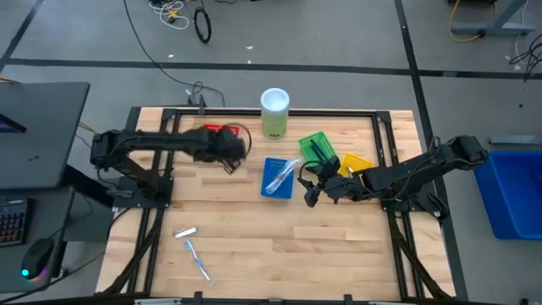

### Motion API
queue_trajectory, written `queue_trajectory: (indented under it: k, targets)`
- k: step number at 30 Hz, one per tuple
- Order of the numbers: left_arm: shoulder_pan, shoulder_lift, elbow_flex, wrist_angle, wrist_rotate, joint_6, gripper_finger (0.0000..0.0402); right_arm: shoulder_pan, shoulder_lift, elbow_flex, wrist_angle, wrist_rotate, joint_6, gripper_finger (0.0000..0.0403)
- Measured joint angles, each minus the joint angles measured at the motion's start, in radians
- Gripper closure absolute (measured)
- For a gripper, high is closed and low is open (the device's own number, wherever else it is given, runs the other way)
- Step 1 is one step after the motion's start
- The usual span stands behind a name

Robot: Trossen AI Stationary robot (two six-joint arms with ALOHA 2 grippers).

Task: Pick & Place Travel size toiletries
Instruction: Put the white toothpaste into the red bin, then put the blue toothbrush into the blue bin

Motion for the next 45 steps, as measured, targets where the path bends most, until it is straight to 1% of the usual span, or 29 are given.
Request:
queue_trajectory:
  k: [4,7,10,14,16,19,25,27,30,35,39,42,45]
  targets:
    - [0.127,0.009,-0.001,0.014,0.043,0.189,0.0395,0.0,0.0,0.0,-0.003,-0.001,0.0,0.0172]
    - [0.209,0.024,-0.001,0.028,0.122,0.37,0.039,0.0,0.0,0.0,-0.007,-0.001,0.0,0.0177]
    - [0.273,0.05,0.0,0.026,0.141,0.538,0.0392,0.0,0.0,0.0,-0.008,-0.001,0.0,0.0181]
    - [0.356,0.106,-0.001,0.025,0.166,0.638,0.0395,0.0,0.0,0.0,-0.012,-0.001,0.0,0.0185]
    - [0.386,0.14,-0.001,0.015,0.174,0.664,0.0393,0.0,0.0,0.0,-0.012,-0.001,0.0,0.0186]
    - [0.408,0.177,-0.001,0.02,0.156,0.669,0.0387,0.0,0.0,0.0,-0.015,-0.001,0.0,0.0188]
    - [0.411,0.21,0.0,0.015,0.17,0.663,0.0383,0.0,0.0,0.0,-0.017,-0.001,-0.003,0.0183]
    - [0.411,0.219,-0.001,0.01,0.177,0.688,0.038,0.0,0.0,0.0,-0.016,-0.001,-0.003,0.018]
    - [0.411,0.231,-0.001,0.003,0.125,0.714,0.0368,0.0,0.0,0.0,-0.017,-0.002,-0.003,0.0178]
    - [0.416,0.235,-0.001,0.021,0.052,0.757,0.0328,0.0,0.0,0.0,-0.016,-0.002,-0.003,0.0185]
    - [0.414,0.235,-0.001,0.008,-0.042,0.788,0.0285,0.0,0.0,0.0,-0.016,-0.002,-0.003,0.0191]
    - [0.403,0.235,-0.001,0.009,-0.051,0.795,0.0255,0.0,0.0,0.0,-0.016,-0.002,-0.003,0.0193]
    - [0.378,0.235,-0.001,0.007,-0.048,0.737,0.0237,0.0,0.0,0.0,-0.017,-0.002,-0.003,0.0194]
